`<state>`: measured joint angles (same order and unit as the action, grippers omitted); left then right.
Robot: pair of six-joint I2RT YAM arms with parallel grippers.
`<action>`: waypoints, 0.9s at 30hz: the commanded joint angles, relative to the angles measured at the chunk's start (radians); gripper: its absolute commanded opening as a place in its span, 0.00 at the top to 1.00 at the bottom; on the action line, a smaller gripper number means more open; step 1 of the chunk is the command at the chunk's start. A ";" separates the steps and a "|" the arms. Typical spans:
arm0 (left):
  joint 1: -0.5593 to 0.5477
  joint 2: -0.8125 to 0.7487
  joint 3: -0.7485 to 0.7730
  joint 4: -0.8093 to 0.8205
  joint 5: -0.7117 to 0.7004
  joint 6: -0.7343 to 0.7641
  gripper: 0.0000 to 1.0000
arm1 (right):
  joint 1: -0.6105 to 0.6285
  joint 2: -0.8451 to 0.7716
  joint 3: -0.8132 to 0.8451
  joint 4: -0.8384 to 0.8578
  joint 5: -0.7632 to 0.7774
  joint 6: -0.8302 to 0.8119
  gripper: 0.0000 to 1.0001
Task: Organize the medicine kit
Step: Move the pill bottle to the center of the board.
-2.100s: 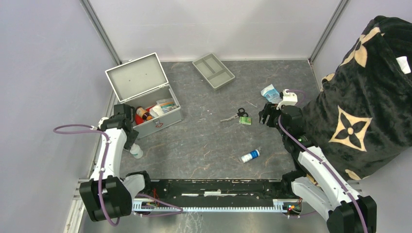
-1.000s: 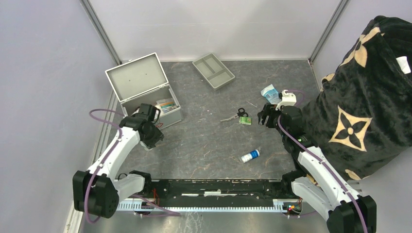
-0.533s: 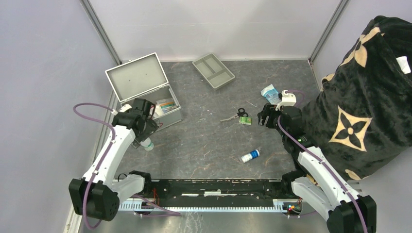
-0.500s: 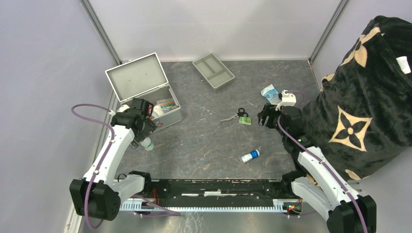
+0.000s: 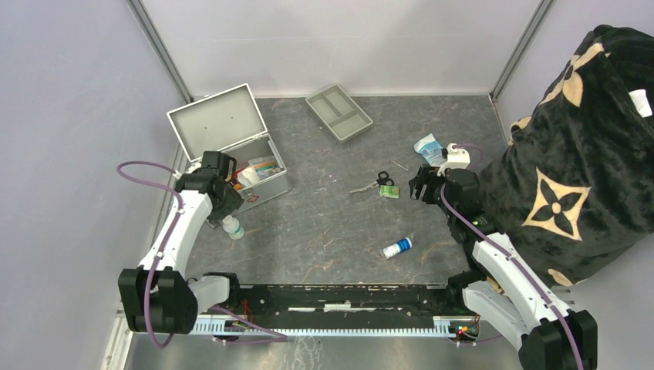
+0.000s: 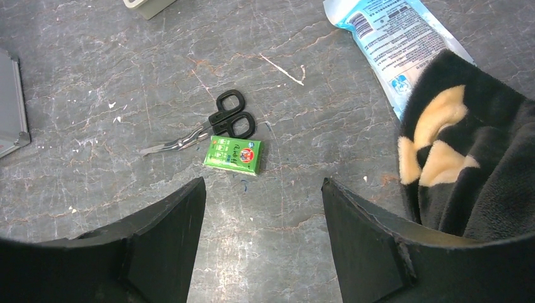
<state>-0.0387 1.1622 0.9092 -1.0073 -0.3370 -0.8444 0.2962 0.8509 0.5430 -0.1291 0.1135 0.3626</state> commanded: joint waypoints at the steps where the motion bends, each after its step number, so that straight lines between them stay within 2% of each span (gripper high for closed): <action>1: 0.006 -0.015 -0.012 0.049 0.027 0.058 0.32 | -0.003 -0.010 -0.003 0.027 0.011 0.001 0.26; 13: 0.005 -0.013 -0.038 0.060 0.070 0.068 0.49 | -0.004 -0.011 -0.009 0.036 -0.002 0.009 0.26; 22: 0.002 -0.043 -0.050 0.088 0.141 0.070 0.83 | -0.002 -0.015 -0.011 0.035 -0.001 0.009 0.26; 25: -0.048 -0.051 -0.039 0.110 0.174 0.062 0.87 | -0.004 -0.013 -0.010 0.036 -0.006 0.010 0.26; 27: -0.127 -0.044 -0.020 0.123 0.172 0.032 0.87 | -0.004 -0.012 -0.009 0.037 -0.008 0.014 0.26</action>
<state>-0.0677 1.1374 0.8604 -0.9432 -0.2134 -0.8024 0.2962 0.8509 0.5381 -0.1287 0.1123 0.3634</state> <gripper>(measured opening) 0.406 0.742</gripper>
